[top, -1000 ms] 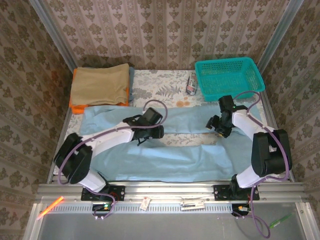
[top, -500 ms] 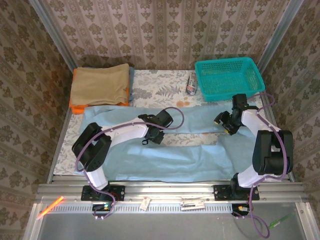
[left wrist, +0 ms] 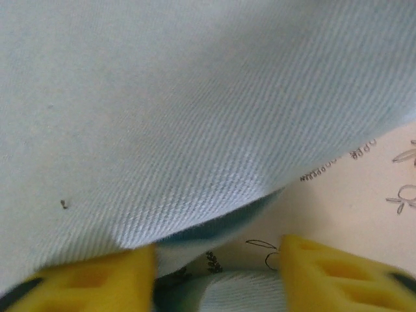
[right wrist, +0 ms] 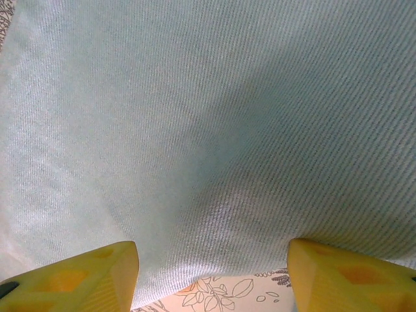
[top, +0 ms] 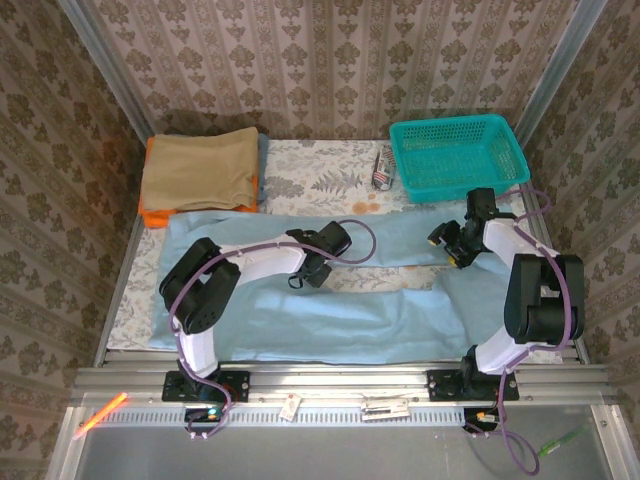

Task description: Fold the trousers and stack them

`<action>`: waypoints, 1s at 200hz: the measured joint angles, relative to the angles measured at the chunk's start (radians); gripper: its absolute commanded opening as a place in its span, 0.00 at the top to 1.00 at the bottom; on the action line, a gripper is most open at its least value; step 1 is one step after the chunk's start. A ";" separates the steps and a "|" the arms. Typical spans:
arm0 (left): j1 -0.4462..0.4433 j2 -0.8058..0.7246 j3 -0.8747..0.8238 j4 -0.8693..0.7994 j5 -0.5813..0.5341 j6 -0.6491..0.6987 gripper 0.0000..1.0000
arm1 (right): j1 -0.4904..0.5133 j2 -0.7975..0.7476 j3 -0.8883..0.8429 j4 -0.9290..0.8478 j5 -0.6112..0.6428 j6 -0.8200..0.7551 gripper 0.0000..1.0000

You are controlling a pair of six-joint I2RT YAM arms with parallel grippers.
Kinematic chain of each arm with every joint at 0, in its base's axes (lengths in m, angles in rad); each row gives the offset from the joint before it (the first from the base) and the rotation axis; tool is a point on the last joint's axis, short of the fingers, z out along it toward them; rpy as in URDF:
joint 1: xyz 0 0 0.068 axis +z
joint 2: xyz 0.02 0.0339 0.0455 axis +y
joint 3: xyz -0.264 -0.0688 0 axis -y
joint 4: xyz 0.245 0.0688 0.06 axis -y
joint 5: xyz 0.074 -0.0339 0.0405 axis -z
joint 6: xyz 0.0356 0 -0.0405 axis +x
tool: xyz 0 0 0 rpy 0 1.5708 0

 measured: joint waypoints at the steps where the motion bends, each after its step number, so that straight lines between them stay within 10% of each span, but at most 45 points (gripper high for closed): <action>1: 0.000 0.000 0.000 0.001 -0.001 -0.003 0.30 | 0.000 0.000 0.000 0.000 0.000 0.000 0.38; 39: 0.025 0.002 0.002 0.017 -0.013 0.016 0.40 | -0.010 0.022 -0.025 0.032 -0.001 0.019 0.53; 89: 0.046 0.004 -0.001 0.036 0.002 0.035 1.00 | -0.032 0.021 -0.032 0.046 -0.008 0.020 0.96; 150: 0.039 -0.084 -0.047 0.040 0.012 0.036 1.00 | -0.050 -0.070 -0.043 0.056 -0.021 0.016 1.00; 180: 0.039 -0.182 -0.066 0.039 0.012 0.036 1.00 | -0.050 -0.098 -0.044 0.048 -0.025 0.025 0.47; 200: 0.039 -0.204 -0.067 0.039 0.012 0.035 1.00 | -0.050 -0.124 -0.063 0.046 -0.026 0.034 0.36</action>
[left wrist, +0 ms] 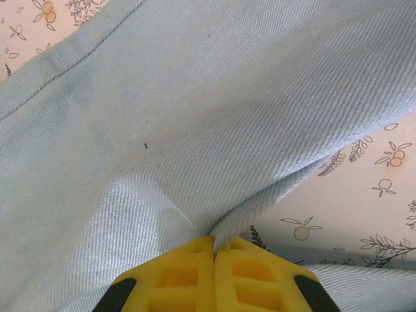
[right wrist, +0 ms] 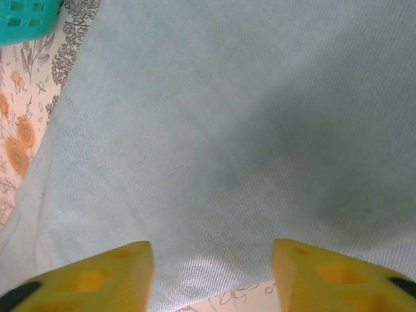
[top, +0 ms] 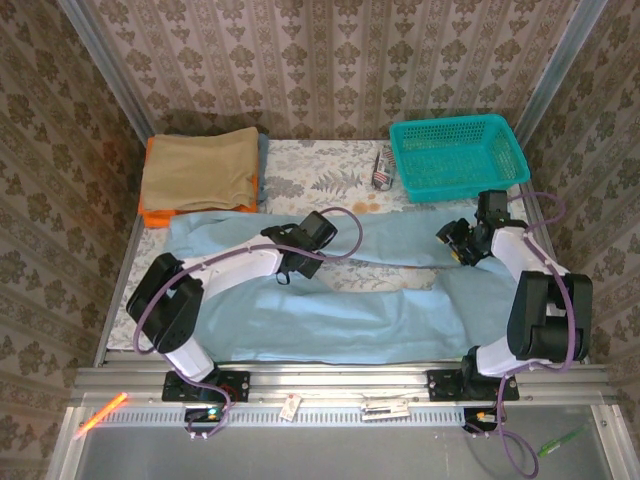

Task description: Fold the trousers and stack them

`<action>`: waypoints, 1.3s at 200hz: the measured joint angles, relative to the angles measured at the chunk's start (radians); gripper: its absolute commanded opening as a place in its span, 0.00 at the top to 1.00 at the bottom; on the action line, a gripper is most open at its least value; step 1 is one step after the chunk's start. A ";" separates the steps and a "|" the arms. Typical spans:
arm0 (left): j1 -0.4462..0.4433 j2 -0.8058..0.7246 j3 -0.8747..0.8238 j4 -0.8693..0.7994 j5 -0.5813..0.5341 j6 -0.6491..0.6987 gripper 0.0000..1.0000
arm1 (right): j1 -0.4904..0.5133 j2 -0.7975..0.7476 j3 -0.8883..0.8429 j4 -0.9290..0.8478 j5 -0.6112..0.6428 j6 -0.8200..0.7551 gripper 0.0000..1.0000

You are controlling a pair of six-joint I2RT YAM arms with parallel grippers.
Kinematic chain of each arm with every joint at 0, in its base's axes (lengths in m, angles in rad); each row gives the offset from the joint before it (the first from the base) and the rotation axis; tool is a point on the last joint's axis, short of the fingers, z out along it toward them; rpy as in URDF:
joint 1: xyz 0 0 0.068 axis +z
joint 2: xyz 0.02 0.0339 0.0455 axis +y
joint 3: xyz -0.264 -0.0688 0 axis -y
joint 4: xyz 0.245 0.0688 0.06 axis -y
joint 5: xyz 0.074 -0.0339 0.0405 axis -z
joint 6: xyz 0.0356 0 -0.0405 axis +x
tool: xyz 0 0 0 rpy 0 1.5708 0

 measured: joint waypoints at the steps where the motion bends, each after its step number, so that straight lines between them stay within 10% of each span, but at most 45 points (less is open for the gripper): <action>1: 0.000 0.000 0.000 0.000 0.000 0.000 1.00 | 0.000 -0.003 -0.002 0.000 0.000 -0.002 0.36; 59: 0.000 -0.004 -0.005 -0.004 0.003 0.000 1.00 | 0.000 -0.040 -0.079 -0.024 -0.002 0.018 0.33; 141: -0.013 -0.026 -0.024 -0.003 0.003 -0.015 1.00 | -0.007 0.134 -0.050 0.024 -0.050 0.063 1.00; 260: -0.046 -0.131 -0.145 0.057 0.093 -0.013 1.00 | -0.128 0.047 0.082 0.014 -0.201 0.074 1.00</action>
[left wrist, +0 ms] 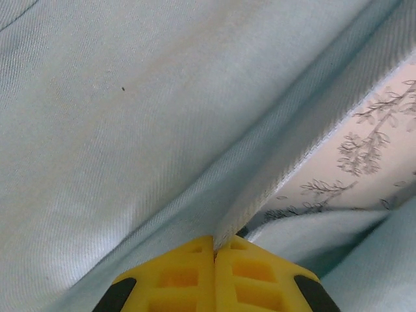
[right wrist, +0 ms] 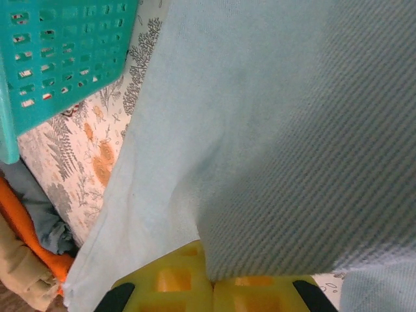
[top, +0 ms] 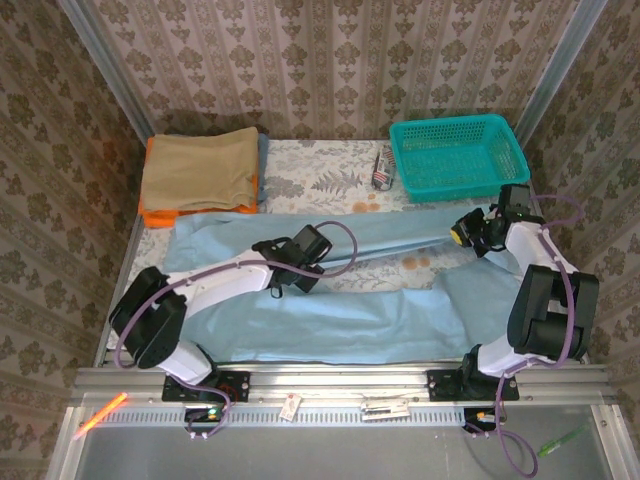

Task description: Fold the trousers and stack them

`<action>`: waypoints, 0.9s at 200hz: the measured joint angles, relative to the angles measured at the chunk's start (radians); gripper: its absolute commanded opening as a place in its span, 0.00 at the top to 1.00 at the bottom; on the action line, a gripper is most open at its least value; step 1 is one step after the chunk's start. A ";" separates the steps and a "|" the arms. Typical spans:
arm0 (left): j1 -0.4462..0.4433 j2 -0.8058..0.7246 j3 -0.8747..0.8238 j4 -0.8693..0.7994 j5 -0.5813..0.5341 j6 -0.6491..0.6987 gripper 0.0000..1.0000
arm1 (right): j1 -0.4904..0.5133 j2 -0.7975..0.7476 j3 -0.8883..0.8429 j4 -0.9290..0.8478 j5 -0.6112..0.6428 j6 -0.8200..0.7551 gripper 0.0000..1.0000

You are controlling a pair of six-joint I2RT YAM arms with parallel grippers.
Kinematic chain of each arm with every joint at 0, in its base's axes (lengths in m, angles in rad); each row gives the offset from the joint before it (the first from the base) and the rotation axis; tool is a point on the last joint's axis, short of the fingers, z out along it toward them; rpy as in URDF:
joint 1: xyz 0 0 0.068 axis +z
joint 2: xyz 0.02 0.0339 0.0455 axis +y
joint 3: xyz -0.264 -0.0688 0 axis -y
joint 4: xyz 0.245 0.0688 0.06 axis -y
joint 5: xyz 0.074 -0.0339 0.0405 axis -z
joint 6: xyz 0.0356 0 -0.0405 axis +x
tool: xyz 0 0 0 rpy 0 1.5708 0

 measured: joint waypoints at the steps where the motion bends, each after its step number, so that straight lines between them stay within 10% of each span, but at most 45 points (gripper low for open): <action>1: 0.000 -0.002 -0.002 0.001 0.002 0.000 1.00 | -0.001 0.001 0.002 0.000 -0.002 0.000 1.00; 22: -0.011 -0.060 -0.048 0.026 0.033 0.002 1.00 | -0.005 0.012 0.013 0.000 -0.018 0.007 0.88; 50: -0.051 -0.129 -0.104 0.031 0.067 0.003 1.00 | -0.014 0.012 0.014 -0.012 -0.017 0.012 0.48; 103: -0.137 -0.196 -0.187 0.056 0.142 0.002 1.00 | -0.024 -0.052 0.014 -0.044 0.005 -0.005 0.42; 146: -0.145 -0.195 -0.186 0.061 0.170 -0.006 0.26 | -0.024 -0.164 -0.001 -0.102 0.070 -0.040 0.39; 180: -0.108 -0.188 -0.119 0.039 0.091 -0.042 0.19 | -0.012 -0.150 -0.002 -0.111 0.097 -0.045 0.39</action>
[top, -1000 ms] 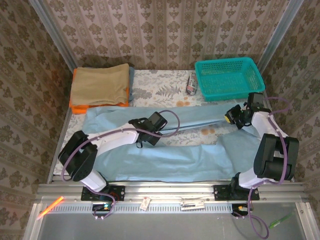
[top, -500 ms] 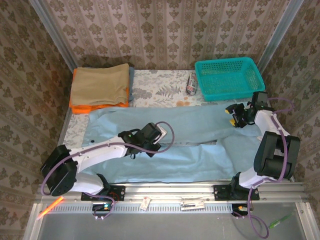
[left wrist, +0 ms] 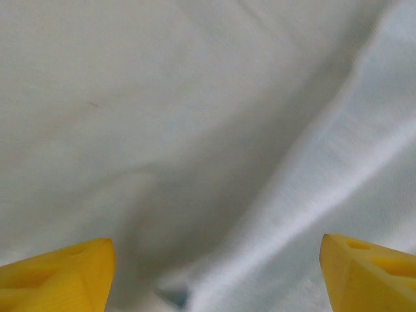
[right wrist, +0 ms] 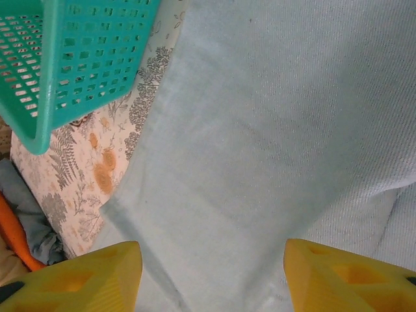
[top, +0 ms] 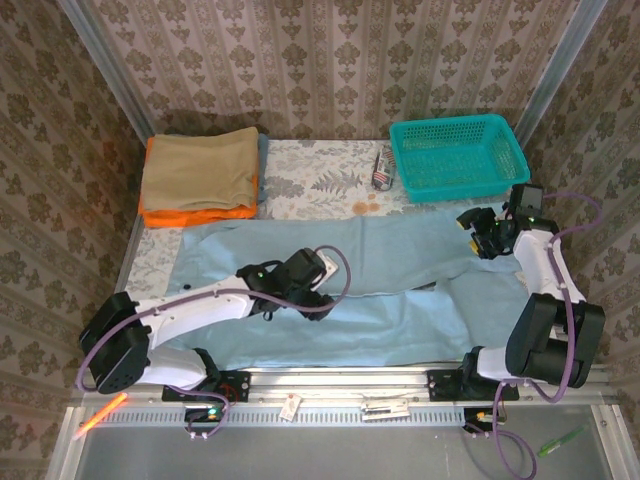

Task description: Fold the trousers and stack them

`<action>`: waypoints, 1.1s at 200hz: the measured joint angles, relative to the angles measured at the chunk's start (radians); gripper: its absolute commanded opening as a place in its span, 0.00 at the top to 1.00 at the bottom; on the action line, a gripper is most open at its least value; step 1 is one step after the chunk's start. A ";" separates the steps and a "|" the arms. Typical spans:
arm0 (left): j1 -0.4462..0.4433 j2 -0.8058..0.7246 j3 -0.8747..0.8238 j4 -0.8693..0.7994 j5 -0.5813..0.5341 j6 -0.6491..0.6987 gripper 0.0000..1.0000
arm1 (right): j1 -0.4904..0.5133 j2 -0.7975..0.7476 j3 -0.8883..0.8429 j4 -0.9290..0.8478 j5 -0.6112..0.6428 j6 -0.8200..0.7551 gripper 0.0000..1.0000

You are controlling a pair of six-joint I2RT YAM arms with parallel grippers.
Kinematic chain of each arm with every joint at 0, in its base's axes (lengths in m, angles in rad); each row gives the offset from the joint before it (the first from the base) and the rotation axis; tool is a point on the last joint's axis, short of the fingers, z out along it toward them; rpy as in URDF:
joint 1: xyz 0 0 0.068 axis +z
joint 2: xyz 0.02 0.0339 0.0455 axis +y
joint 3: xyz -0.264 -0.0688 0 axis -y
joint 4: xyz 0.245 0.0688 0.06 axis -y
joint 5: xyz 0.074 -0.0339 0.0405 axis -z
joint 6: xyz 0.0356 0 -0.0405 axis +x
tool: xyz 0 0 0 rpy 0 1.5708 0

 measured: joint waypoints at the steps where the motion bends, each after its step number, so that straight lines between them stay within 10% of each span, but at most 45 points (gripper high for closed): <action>1: 0.003 0.001 0.003 -0.001 -0.003 -0.002 0.20 | 0.001 0.001 0.000 0.000 0.002 0.000 0.39; 50: 0.317 0.147 0.120 0.075 -0.072 -0.153 0.24 | 0.185 0.098 -0.012 0.048 0.026 0.010 0.41; 106: 0.417 0.407 0.114 0.145 0.003 -0.293 0.26 | 0.217 0.124 -0.022 0.055 0.033 0.006 0.41; 220: 0.760 0.274 -0.064 0.318 0.069 -0.510 0.27 | 0.216 0.101 -0.022 0.052 0.039 -0.001 0.41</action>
